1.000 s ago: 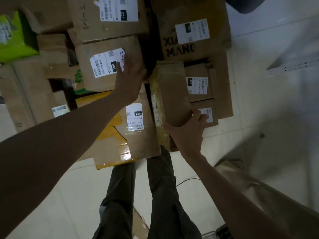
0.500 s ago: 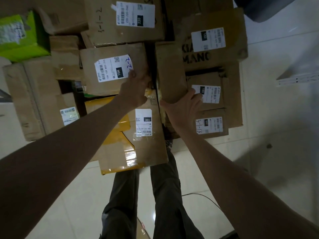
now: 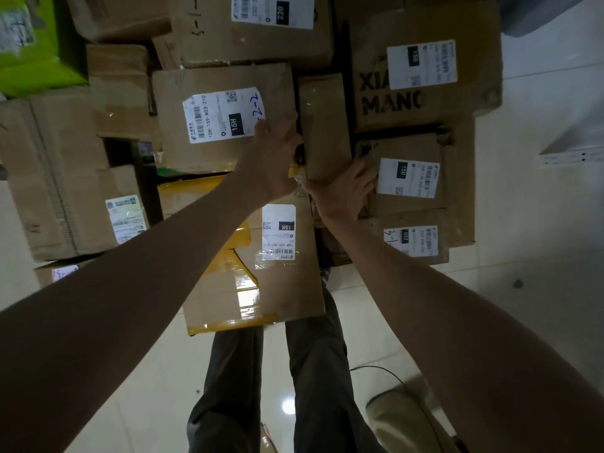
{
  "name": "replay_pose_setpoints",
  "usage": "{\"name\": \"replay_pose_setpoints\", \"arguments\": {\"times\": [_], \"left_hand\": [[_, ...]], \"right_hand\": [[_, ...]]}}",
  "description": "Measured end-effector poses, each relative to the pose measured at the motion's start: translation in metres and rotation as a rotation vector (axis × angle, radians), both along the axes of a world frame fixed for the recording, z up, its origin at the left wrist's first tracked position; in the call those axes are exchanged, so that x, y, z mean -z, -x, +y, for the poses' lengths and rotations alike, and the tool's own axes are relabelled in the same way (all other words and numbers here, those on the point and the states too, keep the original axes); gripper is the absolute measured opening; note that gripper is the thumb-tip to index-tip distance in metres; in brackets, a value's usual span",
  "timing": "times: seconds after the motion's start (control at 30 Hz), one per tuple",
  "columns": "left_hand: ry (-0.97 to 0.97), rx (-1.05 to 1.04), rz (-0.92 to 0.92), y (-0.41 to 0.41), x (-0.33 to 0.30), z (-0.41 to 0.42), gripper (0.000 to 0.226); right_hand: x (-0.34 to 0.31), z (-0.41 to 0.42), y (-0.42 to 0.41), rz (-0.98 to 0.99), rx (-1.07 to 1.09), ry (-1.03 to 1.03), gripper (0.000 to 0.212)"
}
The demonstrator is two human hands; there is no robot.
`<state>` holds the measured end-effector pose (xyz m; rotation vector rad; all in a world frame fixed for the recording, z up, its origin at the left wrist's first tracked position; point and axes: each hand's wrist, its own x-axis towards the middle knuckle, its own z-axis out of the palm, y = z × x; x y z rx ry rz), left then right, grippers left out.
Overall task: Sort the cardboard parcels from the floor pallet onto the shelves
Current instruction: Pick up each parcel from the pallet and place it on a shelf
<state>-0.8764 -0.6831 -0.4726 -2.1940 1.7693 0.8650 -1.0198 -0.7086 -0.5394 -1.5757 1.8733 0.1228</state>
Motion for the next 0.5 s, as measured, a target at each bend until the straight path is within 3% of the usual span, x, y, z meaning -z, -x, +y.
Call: {"name": "replay_pose_setpoints", "arguments": {"times": [0.13,0.23,0.4,0.5], "left_hand": [[0.012,-0.031,0.091,0.001,-0.001,0.003,0.083],[0.041,-0.111,0.219,0.002,-0.009,0.012,0.087],[0.114,-0.191,0.304,-0.005,-0.051,0.045,0.08],[0.076,-0.198,0.247,-0.023,-0.087,0.059,0.078]], "right_hand": [[-0.006,-0.001,0.006,-0.049,-0.015,-0.103,0.125],[-0.032,-0.001,0.009,-0.055,-0.021,-0.049,0.122],[-0.105,0.016,0.003,-0.085,-0.225,0.057,0.089],[-0.155,0.024,-0.007,-0.136,-0.4,-0.024,0.055]]}}
